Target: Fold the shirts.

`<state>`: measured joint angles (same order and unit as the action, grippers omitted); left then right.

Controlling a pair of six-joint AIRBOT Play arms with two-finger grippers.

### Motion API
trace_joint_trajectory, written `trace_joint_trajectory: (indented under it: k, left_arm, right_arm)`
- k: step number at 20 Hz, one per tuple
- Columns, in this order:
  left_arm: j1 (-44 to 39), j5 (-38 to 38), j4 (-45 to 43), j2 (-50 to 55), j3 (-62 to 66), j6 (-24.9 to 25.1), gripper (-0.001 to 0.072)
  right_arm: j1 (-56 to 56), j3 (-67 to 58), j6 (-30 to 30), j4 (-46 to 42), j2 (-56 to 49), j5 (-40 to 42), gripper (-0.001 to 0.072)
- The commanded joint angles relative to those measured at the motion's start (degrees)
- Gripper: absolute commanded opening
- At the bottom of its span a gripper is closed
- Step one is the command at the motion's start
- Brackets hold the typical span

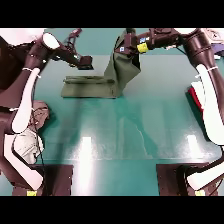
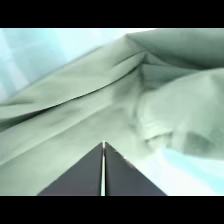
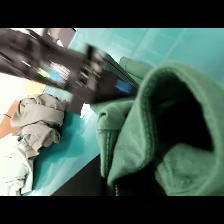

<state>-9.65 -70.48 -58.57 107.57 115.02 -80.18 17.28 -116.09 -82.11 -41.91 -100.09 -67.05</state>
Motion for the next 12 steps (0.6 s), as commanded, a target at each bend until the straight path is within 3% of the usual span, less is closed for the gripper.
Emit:
trace_joint_trajectory:
  k: [1, 7, 12]
  left_arm:
    - [3.5, -7.4, -2.4, -0.9, 2.1, 0.3, 0.0024]
    - [6.6, -11.6, -13.7, -0.9, 2.1, -2.5, 0.0024]
    - [10.2, -12.9, -13.7, -0.9, 2.1, -3.9, 0.0024]
  right_arm:
    - [2.1, 0.0, 1.2, 0.3, -1.7, 2.6, 0.0011]
    - [5.3, 0.0, 2.1, 0.4, -3.5, 4.6, 0.0011]
    - [6.6, 0.0, 3.7, 0.4, -3.9, 10.2, 0.0012]
